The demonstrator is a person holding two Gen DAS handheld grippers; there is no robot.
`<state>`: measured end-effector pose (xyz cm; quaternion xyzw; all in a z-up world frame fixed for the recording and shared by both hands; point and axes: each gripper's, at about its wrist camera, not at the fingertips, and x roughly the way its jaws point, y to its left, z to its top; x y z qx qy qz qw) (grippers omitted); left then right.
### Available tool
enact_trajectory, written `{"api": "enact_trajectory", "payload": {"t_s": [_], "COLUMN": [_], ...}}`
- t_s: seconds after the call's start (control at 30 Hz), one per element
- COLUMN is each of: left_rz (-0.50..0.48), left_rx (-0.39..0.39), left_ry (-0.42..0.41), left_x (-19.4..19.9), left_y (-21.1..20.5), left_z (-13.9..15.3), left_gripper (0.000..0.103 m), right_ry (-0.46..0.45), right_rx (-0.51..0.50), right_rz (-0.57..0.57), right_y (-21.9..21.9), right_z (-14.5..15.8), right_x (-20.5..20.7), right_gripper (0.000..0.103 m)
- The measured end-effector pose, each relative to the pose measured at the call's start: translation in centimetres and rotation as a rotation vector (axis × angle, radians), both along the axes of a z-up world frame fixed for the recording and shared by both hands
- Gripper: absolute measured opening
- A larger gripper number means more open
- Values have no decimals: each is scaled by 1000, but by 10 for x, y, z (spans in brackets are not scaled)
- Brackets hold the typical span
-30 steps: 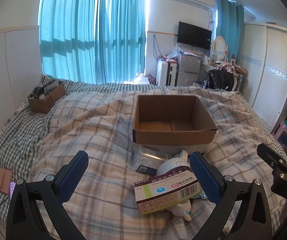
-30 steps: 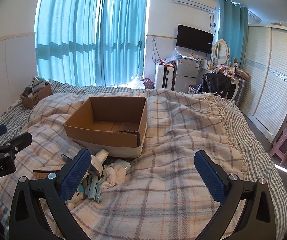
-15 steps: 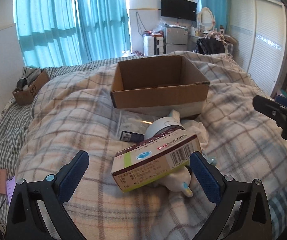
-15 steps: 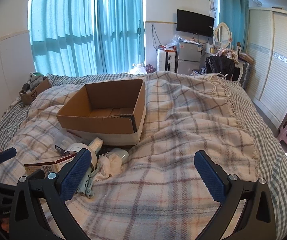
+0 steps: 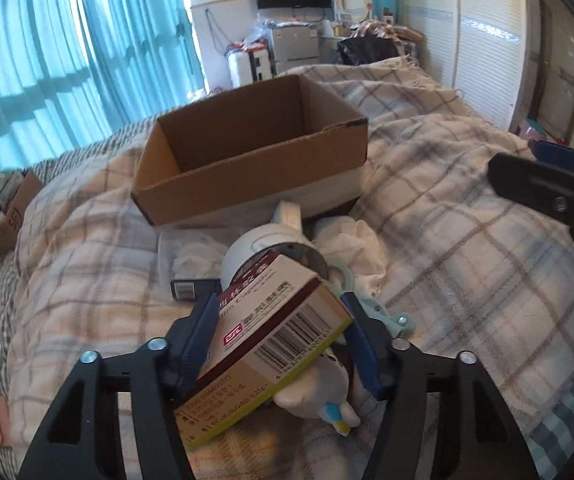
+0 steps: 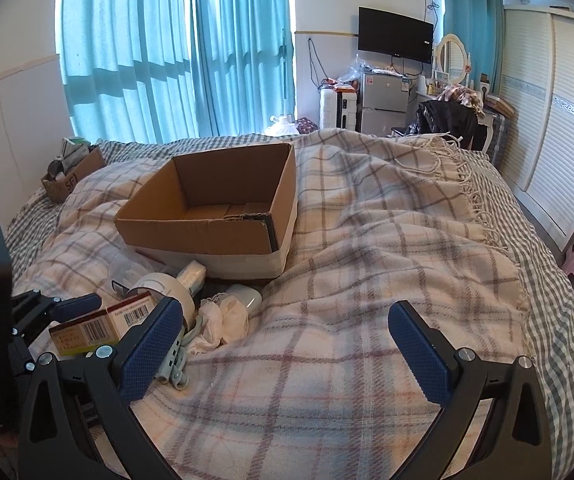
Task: Organize objects
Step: 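Grasp the medicine box with the left gripper while the right gripper approaches the tape roll, then carry the medicine box and white tape roll into the cardboard box with both grippers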
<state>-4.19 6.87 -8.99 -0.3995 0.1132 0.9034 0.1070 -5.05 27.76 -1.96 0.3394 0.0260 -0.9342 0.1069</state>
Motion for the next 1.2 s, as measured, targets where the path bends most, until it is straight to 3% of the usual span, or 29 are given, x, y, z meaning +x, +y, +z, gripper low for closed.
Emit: {"api": "enact_trajectory", "payload": {"t_s": [0.13, 0.2, 0.43, 0.6, 0.77, 0.87, 0.97, 1.2], "left_rz": [-19, 1, 138, 193, 192, 211, 218, 235], "left_rx": [-23, 14, 88, 86, 31, 50, 84, 116], "left_ry": [74, 91, 127, 97, 99, 27, 18, 43], "left_x": [6, 3, -17, -31, -33, -40, -39, -34], "left_y": [-1, -13, -64, -87, -86, -94, -100, -105], "left_z": [20, 34, 68, 52, 33, 9, 7, 19], "left_gripper": [41, 34, 31, 31, 32, 32, 31, 30], "right_ry": [-15, -4, -11, -116, -246, -290, -295, -186], "right_rx": [33, 66, 162, 219, 248, 256, 243, 172], "right_rz": [31, 48, 134, 234, 319, 332, 349, 317], "right_y": [-9, -15, -55, -98, -121, -126, -130, -110], "right_z": [0, 3, 6, -23, -60, -73, -78, -43], "right_x": [-5, -8, -30, -54, -71, -78, -78, -64], "right_gripper": [103, 103, 100, 77, 40, 28, 10, 8]}}
